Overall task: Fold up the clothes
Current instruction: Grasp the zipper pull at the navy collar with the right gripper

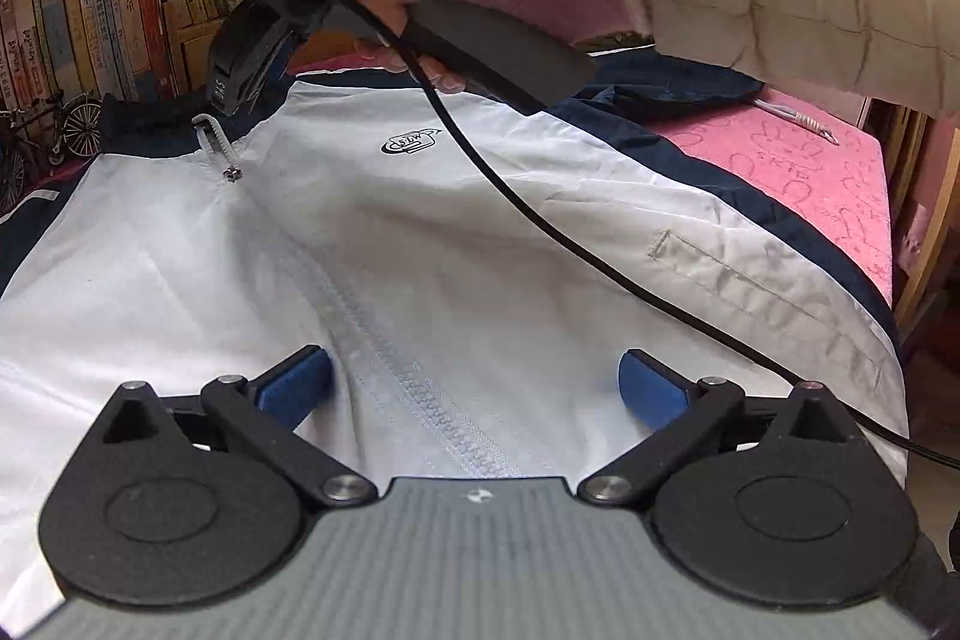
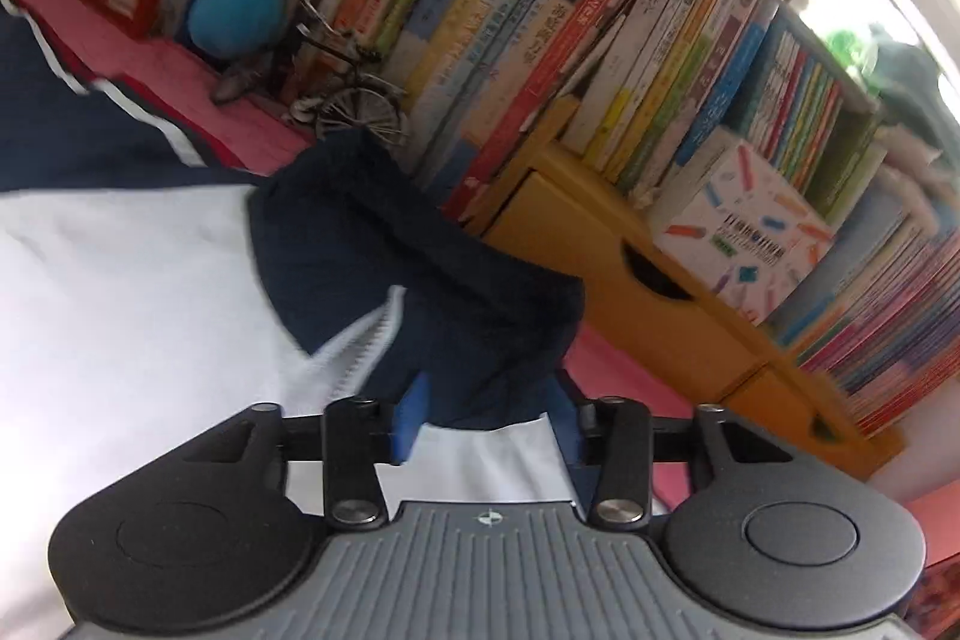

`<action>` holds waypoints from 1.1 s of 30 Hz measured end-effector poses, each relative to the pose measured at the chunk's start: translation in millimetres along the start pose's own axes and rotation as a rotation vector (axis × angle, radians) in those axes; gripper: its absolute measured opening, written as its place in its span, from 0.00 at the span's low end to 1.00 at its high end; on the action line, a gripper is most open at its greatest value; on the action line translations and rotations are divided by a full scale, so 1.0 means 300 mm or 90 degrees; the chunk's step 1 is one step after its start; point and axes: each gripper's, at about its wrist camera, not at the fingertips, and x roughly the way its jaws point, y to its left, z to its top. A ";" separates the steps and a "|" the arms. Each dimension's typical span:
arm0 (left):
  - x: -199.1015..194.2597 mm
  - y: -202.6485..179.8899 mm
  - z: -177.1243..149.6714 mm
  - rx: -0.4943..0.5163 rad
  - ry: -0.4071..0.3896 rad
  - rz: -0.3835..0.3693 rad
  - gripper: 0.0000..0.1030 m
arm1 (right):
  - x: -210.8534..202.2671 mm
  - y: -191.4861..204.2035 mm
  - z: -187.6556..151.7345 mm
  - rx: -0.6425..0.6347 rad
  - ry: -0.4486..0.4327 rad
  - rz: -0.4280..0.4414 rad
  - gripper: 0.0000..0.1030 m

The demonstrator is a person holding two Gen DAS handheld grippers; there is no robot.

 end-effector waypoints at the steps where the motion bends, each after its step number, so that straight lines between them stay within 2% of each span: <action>1: -0.002 0.002 -0.001 -0.001 -0.001 -0.001 1.00 | -0.025 -0.003 -0.002 0.028 0.012 0.065 0.23; 3: -0.002 0.004 -0.001 -0.002 -0.001 -0.002 1.00 | -0.035 0.008 -0.012 0.076 0.044 0.155 0.23; 5: -0.001 0.004 -0.001 -0.004 -0.002 -0.003 1.00 | -0.008 0.004 -0.023 0.150 0.081 0.217 0.23; 8: -0.001 0.005 0.000 -0.006 -0.003 -0.005 1.00 | 0.055 -0.020 -0.025 0.238 0.101 0.231 0.19; 11: -0.003 0.006 -0.001 -0.007 -0.004 -0.005 1.00 | 0.097 -0.030 -0.003 0.294 0.100 0.220 0.18; 13: -0.005 0.009 -0.002 -0.010 -0.005 -0.008 1.00 | 0.107 -0.014 0.017 0.289 0.099 0.184 0.18; 17: -0.009 0.017 -0.002 -0.017 -0.008 -0.014 1.00 | 0.071 0.048 0.031 0.205 0.096 0.092 0.18; 19: -0.011 0.022 -0.003 -0.020 -0.009 -0.017 1.00 | 0.039 0.081 0.015 0.145 0.088 0.059 0.23; 21: -0.012 0.024 -0.002 -0.022 -0.010 -0.019 1.00 | 0.022 0.081 -0.002 0.148 0.099 0.086 0.39; 24: -0.013 0.024 -0.001 -0.022 -0.010 -0.018 1.00 | 0.023 0.044 -0.023 0.206 0.118 0.138 0.46; 28: -0.013 0.023 -0.001 -0.021 -0.010 -0.017 1.00 | 0.075 -0.018 -0.018 0.284 0.101 0.165 0.52; 29: -0.013 0.023 -0.001 -0.021 -0.010 -0.018 1.00 | 0.086 -0.030 -0.020 0.299 0.089 0.191 0.59; 30: -0.013 0.023 -0.001 -0.021 -0.010 -0.018 1.00 | 0.093 -0.045 -0.024 0.323 0.076 0.224 0.60; 33: -0.013 0.020 0.000 -0.023 -0.011 -0.019 1.00 | 0.106 -0.122 -0.053 0.432 0.036 0.345 0.58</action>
